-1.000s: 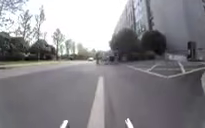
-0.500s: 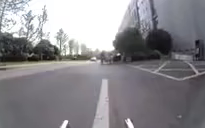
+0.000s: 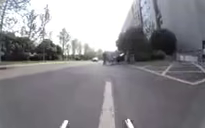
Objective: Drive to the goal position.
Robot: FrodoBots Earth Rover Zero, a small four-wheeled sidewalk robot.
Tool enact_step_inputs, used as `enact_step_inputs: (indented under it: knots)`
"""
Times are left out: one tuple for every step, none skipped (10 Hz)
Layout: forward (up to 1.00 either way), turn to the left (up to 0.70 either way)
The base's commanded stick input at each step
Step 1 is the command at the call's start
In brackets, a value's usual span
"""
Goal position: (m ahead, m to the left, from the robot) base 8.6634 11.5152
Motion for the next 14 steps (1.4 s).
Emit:
enact_step_inputs:
  knots:
    - [0.70, 0.00]
    - [0.70, 0.00]
    - [0.70, 0.00]
    - [0.70, 0.00]
    - [0.70, 0.00]
    - [0.70, 0.00]
    - [0.70, -0.01]
    - [0.70, -0.12]
    - [0.70, -0.14]
    - [0.70, -0.14]
    - [0.70, -0.14]
    - [0.70, -0.14]
    - [0.70, -0.14]
    - [0.70, -0.14]
